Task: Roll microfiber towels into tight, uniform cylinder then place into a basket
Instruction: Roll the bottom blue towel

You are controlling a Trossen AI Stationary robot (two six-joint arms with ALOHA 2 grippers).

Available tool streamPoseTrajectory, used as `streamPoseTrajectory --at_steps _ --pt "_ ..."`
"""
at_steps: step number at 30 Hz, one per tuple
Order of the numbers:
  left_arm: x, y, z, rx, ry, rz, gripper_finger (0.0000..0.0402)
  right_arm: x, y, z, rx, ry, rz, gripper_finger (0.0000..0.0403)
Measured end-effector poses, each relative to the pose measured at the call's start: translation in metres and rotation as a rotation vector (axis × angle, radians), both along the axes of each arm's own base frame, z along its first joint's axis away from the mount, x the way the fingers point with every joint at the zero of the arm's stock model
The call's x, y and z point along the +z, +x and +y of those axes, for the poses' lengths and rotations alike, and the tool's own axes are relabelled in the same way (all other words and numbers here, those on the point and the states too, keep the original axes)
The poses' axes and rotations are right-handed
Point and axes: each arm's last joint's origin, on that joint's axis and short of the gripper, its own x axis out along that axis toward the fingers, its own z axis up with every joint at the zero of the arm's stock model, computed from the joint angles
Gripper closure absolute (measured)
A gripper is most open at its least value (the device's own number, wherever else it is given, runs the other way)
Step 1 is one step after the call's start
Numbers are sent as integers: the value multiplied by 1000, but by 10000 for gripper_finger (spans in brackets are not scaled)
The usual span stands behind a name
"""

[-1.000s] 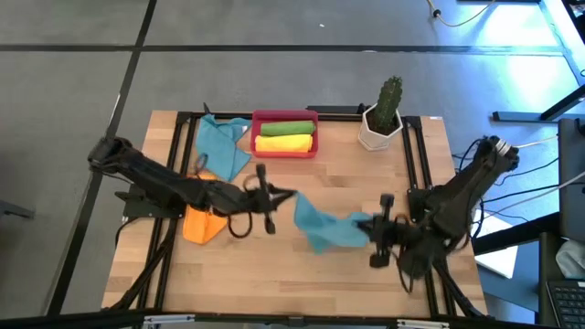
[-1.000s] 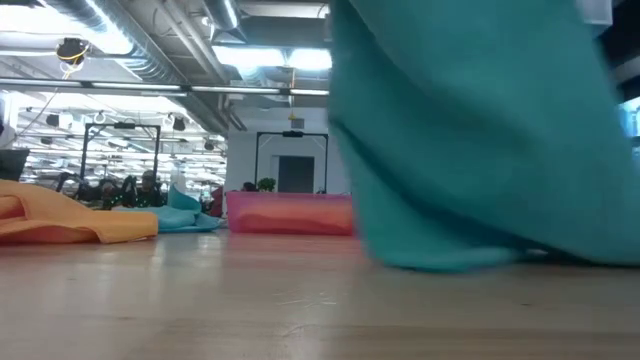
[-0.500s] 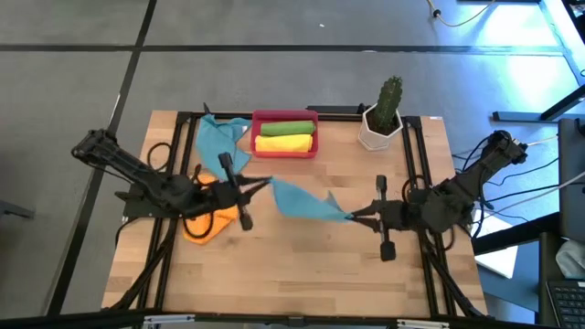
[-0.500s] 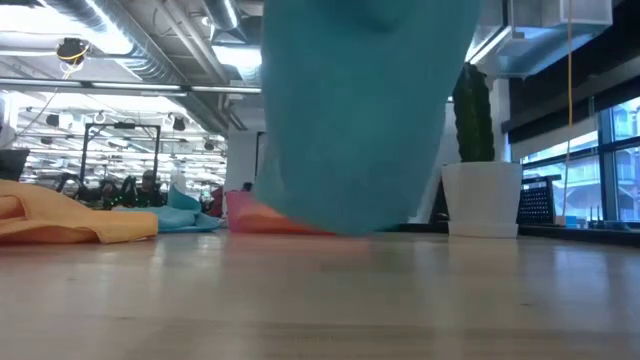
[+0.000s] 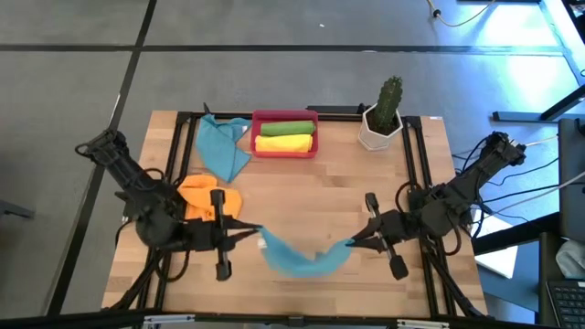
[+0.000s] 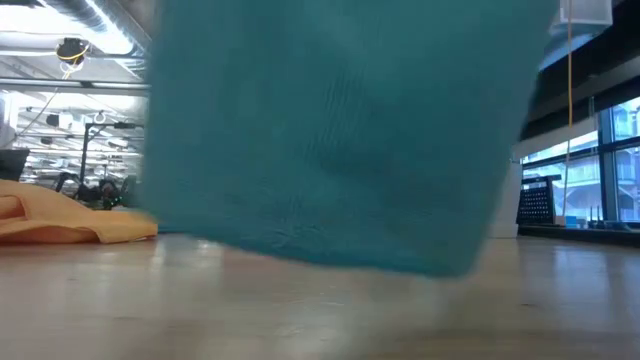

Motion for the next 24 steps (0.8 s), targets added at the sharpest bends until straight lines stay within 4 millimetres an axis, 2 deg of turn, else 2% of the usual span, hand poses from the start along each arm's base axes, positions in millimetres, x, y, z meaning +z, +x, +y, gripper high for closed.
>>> streamPoseTrajectory --at_steps 5,9,17,24 --pt "-17 -6 7 242 26 125 401 -14 -1 -7 -105 -13 141 396" --pt "-30 -7 18 301 30 192 402 -28 0 -24 -291 -72 254 396" --pt "-52 -10 59 465 34 333 401 -40 8 -55 -509 -160 334 396" --pt "-77 -6 90 578 -22 446 401 -70 18 -87 -618 -225 424 396"
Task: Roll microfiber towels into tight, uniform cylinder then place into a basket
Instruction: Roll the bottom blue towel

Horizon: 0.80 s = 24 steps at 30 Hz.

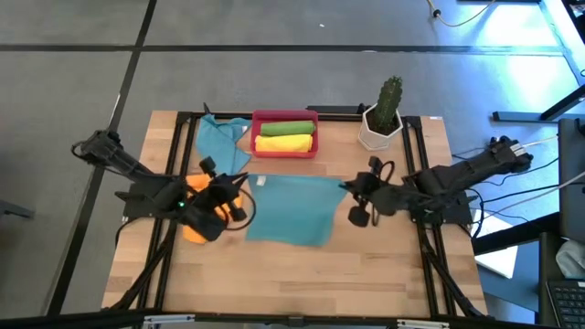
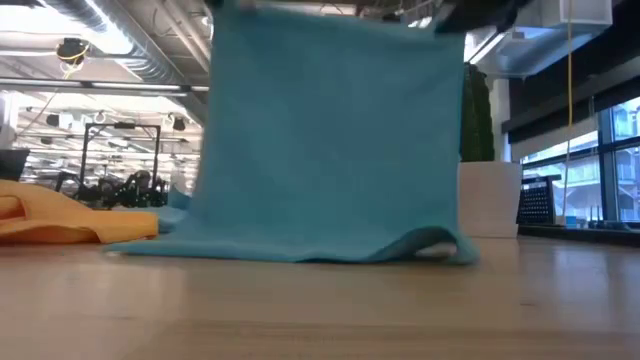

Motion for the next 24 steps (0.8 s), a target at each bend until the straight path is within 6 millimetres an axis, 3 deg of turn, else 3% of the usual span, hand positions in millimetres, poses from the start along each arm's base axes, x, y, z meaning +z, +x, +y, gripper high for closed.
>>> streamPoseTrajectory --at_steps 8,13,17,20,24 --pt "-40 8 35 93 -52 158 401 -36 8 -27 -1 -42 74 396" --pt "-60 11 64 134 -136 279 401 -42 13 -50 -11 -87 86 396" --pt "-65 16 77 97 -180 336 401 -41 16 -66 34 -9 71 396" --pt "-65 20 78 33 -231 341 401 -40 18 -66 99 62 55 396" --pt "-65 21 68 -60 -277 356 401 -44 16 -47 179 101 62 398"
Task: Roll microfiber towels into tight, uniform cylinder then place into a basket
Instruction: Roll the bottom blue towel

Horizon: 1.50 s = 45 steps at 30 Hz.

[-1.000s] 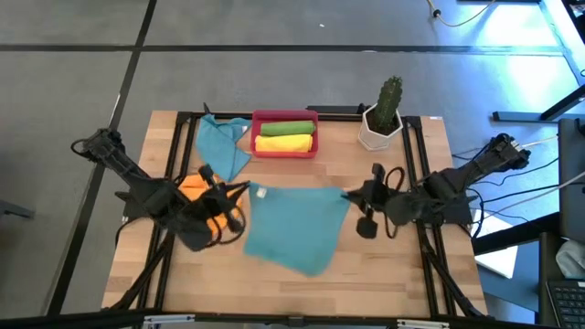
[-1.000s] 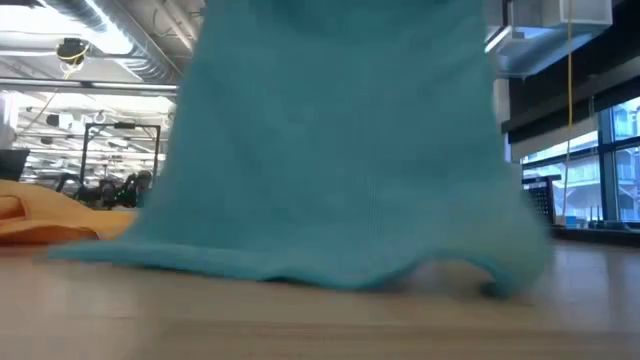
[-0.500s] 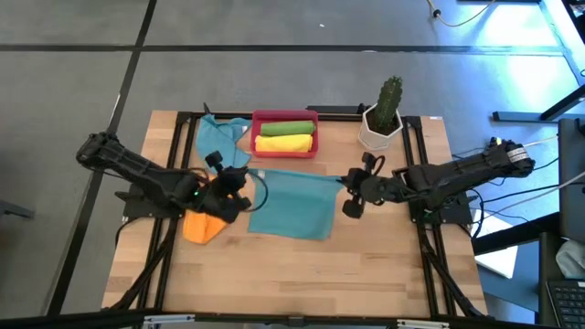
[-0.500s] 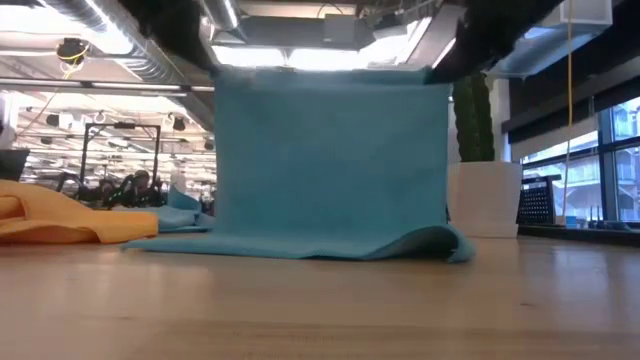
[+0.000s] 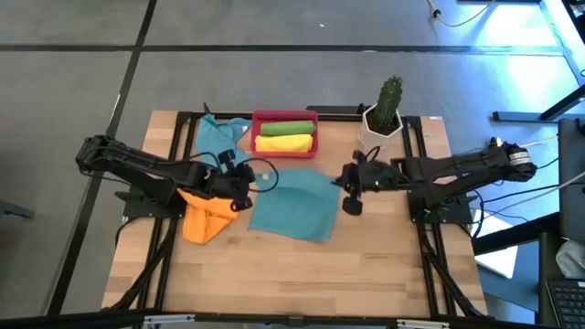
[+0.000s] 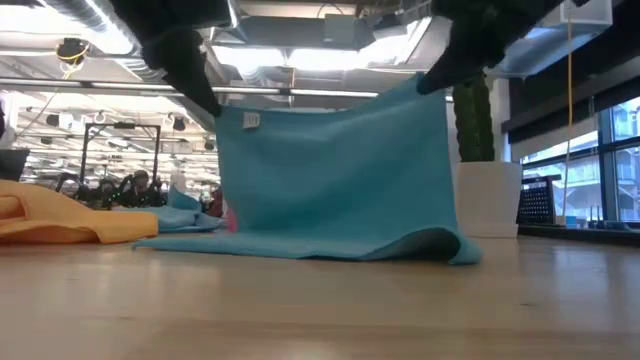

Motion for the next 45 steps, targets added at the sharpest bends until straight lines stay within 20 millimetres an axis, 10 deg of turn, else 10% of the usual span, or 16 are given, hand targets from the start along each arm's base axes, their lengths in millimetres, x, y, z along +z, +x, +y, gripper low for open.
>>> streamPoseTrajectory --at_steps 9,20,45 --pt "-4 -5 -38 -148 -40 -40 401 -45 -16 49 134 120 -49 398" --pt "-69 -22 -44 -191 -42 -65 401 -88 -35 59 163 184 -151 393" --pt "-28 8 64 64 154 -56 401 -51 -13 -25 -199 -227 31 397"
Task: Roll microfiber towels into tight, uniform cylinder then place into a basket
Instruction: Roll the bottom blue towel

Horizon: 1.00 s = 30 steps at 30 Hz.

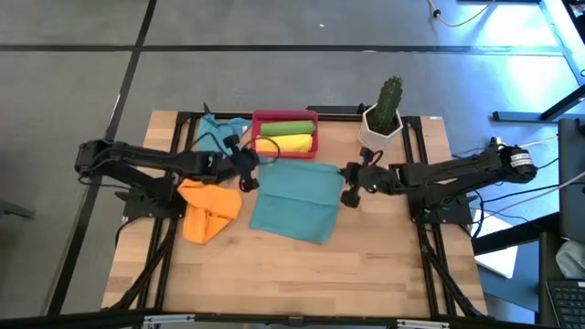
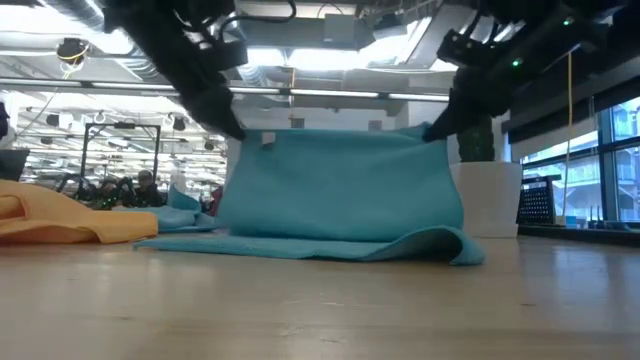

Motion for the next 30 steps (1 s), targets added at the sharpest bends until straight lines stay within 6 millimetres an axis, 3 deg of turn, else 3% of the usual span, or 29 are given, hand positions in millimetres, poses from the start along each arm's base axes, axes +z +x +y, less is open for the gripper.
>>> streamPoseTrajectory --at_steps 5,12,22,26,30 --pt "11 8 11 -51 21 -111 401 8 2 -10 0 -27 -54 398" --pt "13 11 1 -123 35 -118 401 9 5 -6 98 39 -84 397" --pt "2 5 -51 -287 -36 -17 401 6 4 45 324 240 -103 397" --pt "-15 -2 -72 -340 -74 7 401 -4 5 68 382 283 -66 397" --pt "-41 -14 -87 -373 -107 28 401 -27 13 91 421 303 2 397"
